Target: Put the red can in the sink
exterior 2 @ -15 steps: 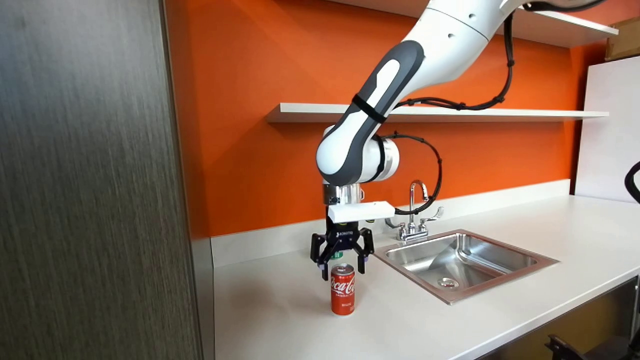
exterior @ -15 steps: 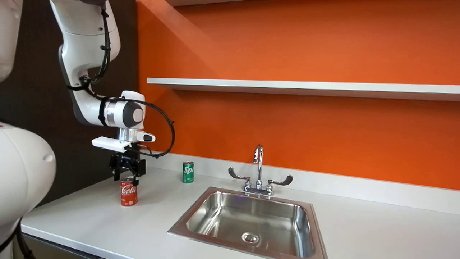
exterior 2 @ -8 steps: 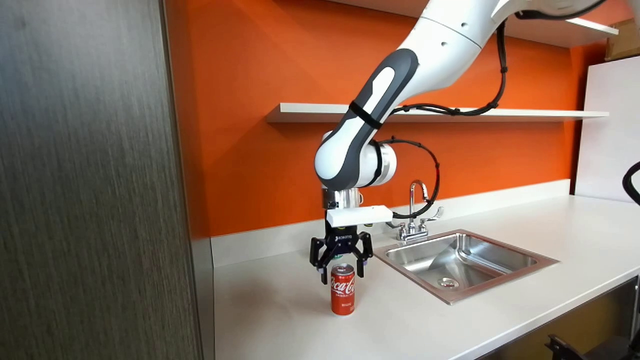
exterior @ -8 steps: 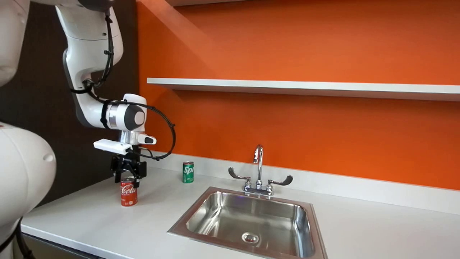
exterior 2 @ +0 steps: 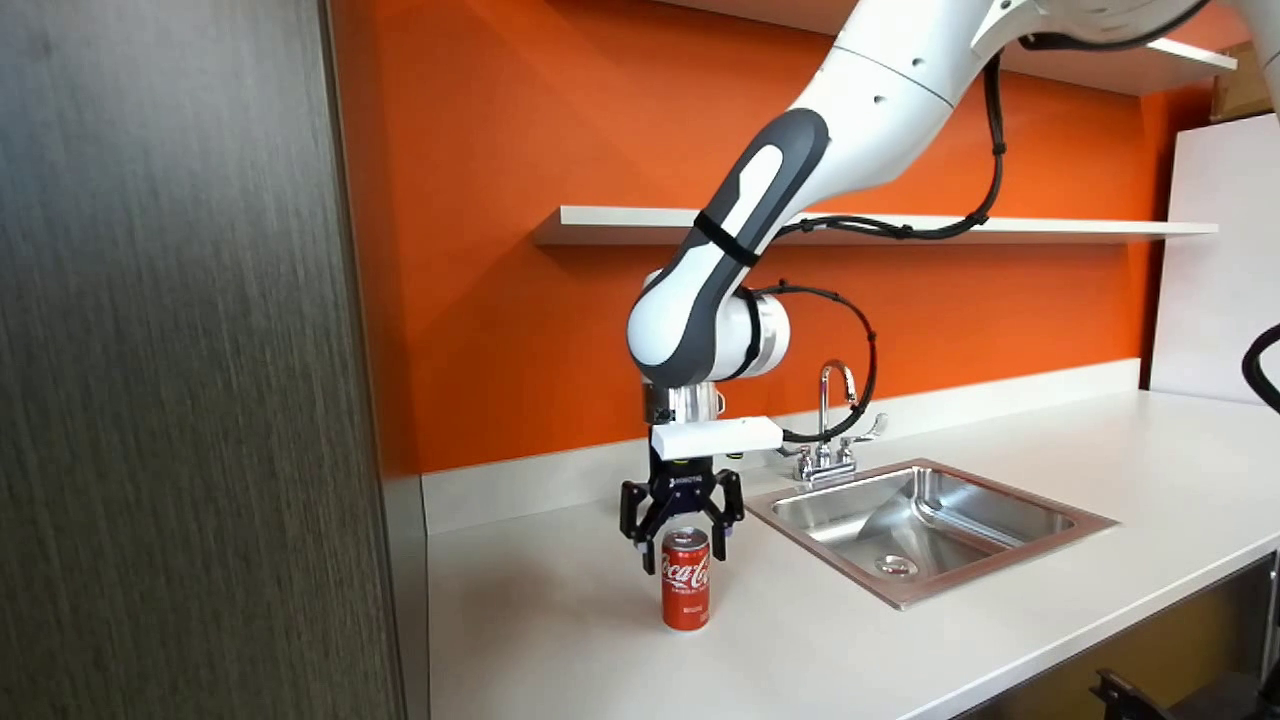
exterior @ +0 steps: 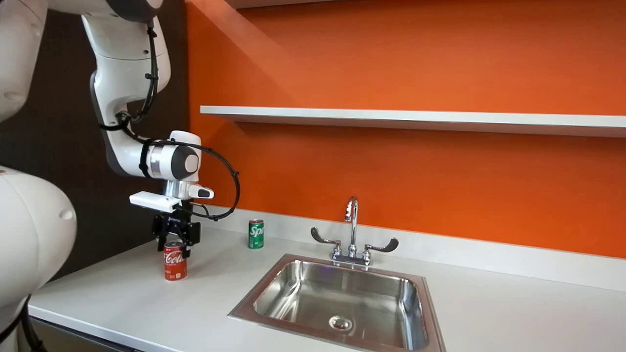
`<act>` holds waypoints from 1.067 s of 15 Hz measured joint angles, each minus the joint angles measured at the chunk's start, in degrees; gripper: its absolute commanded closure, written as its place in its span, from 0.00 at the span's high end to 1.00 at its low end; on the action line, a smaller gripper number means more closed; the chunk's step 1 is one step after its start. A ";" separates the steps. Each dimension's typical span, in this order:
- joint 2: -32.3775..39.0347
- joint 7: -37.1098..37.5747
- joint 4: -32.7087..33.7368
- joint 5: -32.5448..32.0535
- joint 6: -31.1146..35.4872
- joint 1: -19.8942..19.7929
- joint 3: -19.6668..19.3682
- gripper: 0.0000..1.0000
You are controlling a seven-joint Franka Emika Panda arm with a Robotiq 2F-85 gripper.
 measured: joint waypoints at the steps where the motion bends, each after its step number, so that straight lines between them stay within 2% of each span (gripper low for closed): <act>1: 0.04 0.00 0.01 0.00 0.00 0.00 -0.02 0.58; 3: 0.07 0.00 0.02 0.00 0.00 0.00 -0.06 0.40; 4: 0.07 0.00 0.03 0.01 0.00 0.00 -0.11 0.38; 11: -0.40 0.00 0.03 0.01 -0.17 0.01 -0.38 0.38; 16: -4.86 0.00 -0.61 0.01 -2.39 0.04 -0.43 0.38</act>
